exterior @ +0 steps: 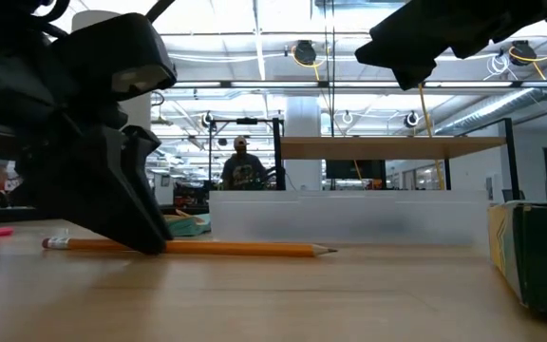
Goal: Pack school essentials
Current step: Put the orange pencil into the purple supply box
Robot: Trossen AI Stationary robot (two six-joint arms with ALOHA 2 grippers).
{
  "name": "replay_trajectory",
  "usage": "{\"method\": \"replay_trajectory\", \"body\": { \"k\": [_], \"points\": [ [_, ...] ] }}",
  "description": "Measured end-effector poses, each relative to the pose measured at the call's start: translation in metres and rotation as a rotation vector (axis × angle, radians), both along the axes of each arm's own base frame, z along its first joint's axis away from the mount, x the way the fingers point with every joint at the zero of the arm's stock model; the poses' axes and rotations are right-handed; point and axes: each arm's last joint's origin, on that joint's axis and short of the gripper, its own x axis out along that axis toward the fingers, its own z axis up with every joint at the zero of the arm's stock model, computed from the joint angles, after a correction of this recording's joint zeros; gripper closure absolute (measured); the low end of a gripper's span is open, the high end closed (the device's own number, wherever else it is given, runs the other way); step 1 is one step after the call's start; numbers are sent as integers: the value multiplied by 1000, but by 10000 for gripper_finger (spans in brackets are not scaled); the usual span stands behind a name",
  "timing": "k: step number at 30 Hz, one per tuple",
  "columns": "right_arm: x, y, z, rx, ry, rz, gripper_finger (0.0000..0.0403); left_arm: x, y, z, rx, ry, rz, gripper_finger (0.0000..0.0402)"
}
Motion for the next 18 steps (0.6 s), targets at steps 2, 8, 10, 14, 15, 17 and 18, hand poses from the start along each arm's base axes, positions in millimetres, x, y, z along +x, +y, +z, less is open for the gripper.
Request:
{"method": "replay_trajectory", "body": {
  "k": [2, 8, 10, 14, 15, 17, 18],
  "points": [
    [0, 0, 0, 6, 1, -2, 273, 0, 0, 0, 6, 0, -12, 350],
    [0, 0, 0, 10, 2, -3, 273, 0, 0, -1, 12, 4, -28, 367],
    [0, 0, 0, 10, 2, -3, 273, 0, 0, -1, 10, 3, -27, 367],
    [0, 0, 0, 14, 2, -4, 273, 1, -1, -1, 4, -8, -27, 368],
    [0, 0, 0, 16, 3, -5, 273, 1, -1, 0, 2, -13, -27, 368],
    [0, 0, 0, 17, 3, -6, 273, 2, -1, 0, -2, -21, -28, 368],
    [0, 0, 0, 17, 3, -6, 273, 2, -1, 0, -2, -24, -29, 368]
  ]
}}
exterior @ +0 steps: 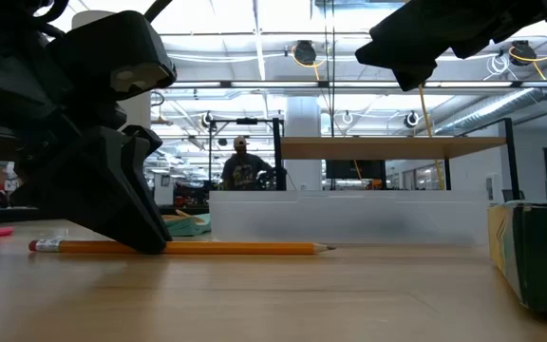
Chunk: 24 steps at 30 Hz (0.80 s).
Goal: Pack school essentials
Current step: Put the orange pencil into the purple supply box
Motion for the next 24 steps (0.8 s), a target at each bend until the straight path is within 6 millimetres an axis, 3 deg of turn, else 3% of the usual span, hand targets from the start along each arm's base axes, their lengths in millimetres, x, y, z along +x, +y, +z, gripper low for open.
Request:
{"method": "replay_trajectory", "body": {
  "k": [15, 24],
  "points": [
    [0, 0, 0, 6, 1, -2, 273, -2, 1, 23, -45, -46, -8, 369],
    [1, 0, -2, 0, 3, -23, 273, -1, -1, 25, -79, -49, -24, 369]
  ]
}}
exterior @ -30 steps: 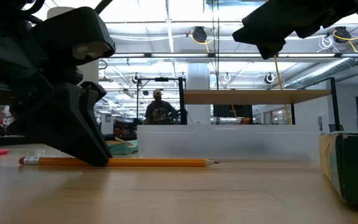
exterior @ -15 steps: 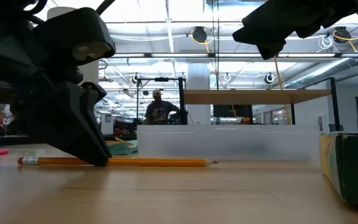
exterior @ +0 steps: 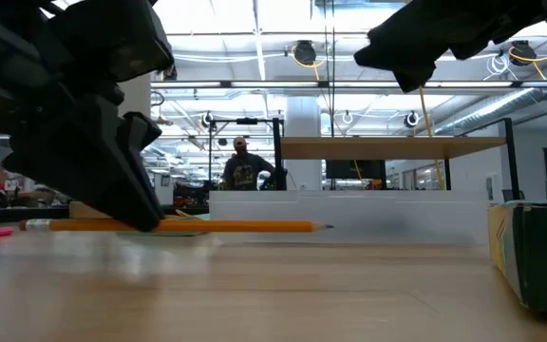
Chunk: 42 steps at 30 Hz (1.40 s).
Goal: Pack school essentials
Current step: Put the orange pencil into the purple supply box
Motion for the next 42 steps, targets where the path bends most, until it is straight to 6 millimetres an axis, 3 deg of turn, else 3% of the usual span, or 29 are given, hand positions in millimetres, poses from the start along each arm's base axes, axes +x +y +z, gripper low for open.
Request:
{"method": "replay_trajectory", "body": {
  "k": [7, 16, 30, 42],
  "points": [
    [5, 4, -15, -36, 43, -10, 273, 9, -7, 13, -17, -34, -35, 369],
    [16, 13, -32, 24, 42, 109, 268, 21, -4, 28, 25, -6, -28, 369],
    [47, 29, -41, -70, 118, 76, 153, 41, 6, 52, 77, 1, -26, 369],
    [54, 31, -47, -125, 131, 92, 185, 50, 9, 68, 93, 9, -21, 369]
  ]
}}
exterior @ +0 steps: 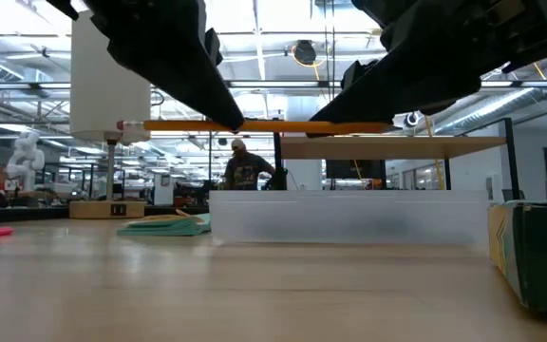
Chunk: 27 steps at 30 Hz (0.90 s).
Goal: Pack school essentials
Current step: Put the orange pencil into the purple supply box
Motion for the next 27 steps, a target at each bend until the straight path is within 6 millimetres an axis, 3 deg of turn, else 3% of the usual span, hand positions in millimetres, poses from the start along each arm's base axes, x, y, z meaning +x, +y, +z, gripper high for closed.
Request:
{"method": "replay_trajectory", "body": {
  "k": [9, 27],
  "points": [
    [0, 0, 0, -1, 0, -2, 232, 2, 0, 3, -2, -15, 27, 369],
    [0, -1, 0, -4, -1, -10, 372, 2, 0, 3, -14, -25, 40, 369]
  ]
}}
